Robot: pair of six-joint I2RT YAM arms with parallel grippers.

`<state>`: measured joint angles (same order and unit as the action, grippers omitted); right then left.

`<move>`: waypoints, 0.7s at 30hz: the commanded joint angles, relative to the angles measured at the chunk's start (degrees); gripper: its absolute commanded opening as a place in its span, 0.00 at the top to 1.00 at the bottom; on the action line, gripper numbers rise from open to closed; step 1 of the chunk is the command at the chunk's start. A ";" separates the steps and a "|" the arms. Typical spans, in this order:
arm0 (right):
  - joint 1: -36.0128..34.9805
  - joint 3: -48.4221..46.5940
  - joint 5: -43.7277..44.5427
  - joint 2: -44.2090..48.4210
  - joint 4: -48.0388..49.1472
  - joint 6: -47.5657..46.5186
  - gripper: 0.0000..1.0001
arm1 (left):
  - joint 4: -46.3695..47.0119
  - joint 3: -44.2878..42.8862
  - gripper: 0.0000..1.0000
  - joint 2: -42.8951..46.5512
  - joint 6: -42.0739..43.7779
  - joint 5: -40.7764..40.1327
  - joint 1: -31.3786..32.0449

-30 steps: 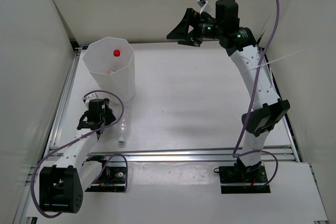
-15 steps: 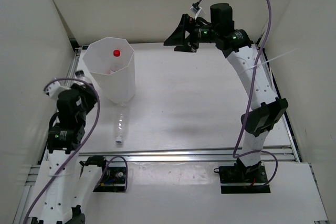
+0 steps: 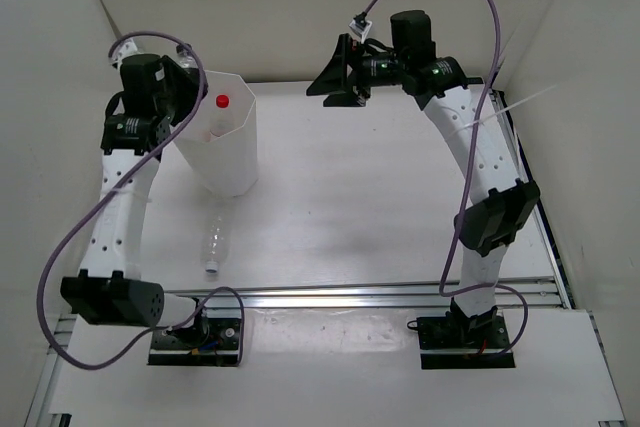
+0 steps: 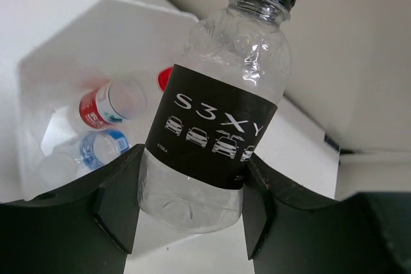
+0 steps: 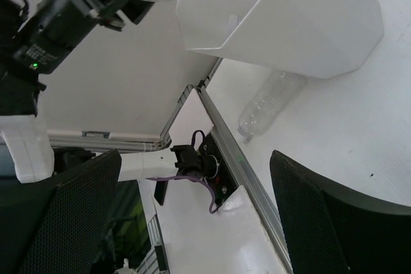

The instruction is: Put the plastic bottles in the bin

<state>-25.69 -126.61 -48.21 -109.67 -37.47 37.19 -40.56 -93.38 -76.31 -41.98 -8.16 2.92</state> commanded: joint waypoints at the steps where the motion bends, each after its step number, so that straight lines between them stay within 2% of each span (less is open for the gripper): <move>1: -0.23 -1.37 -2.68 -0.02 2.05 0.08 0.00 | -1.02 -3.30 0.58 -0.41 1.36 6.40 0.33; 2: -0.23 -1.36 -2.68 0.50 2.05 0.08 0.00 | -1.02 -3.91 0.52 -0.42 1.89 7.28 0.33; 3: -0.23 -0.49 -3.21 0.51 2.05 -0.45 0.00 | -1.02 -3.91 0.41 0.46 1.90 7.28 0.33; 4: -0.23 0.39 -3.21 1.12 2.05 -0.45 0.00 | -1.02 -3.91 0.00 1.42 1.90 6.50 0.33; 9: 0.29 1.80 -3.21 1.65 2.05 -0.45 0.00 | -1.02 -0.23 0.00 8.62 6.11 1.84 0.33; 12: 0.29 2.32 -3.21 1.65 1.53 -0.98 0.00 | -0.49 9.77 0.00 15.56 8.31 1.84 0.33; 13: 0.29 2.33 -3.21 1.65 1.53 -0.98 0.00 | -0.49 16.33 0.00 19.84 9.27 1.84 0.33; 17: 0.29 2.33 -3.73 1.65 1.53 -0.98 0.00 | 0.13 28.83 0.00 29.96 11.82 2.36 0.86; 21: 0.29 2.33 -3.74 1.12 1.53 -0.98 0.00 | 0.13 38.61 0.00 36.40 12.35 3.85 0.86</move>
<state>-25.63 -123.98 -50.24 -110.04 -37.19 37.08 -39.64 -60.27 -42.26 -31.94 -5.41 3.51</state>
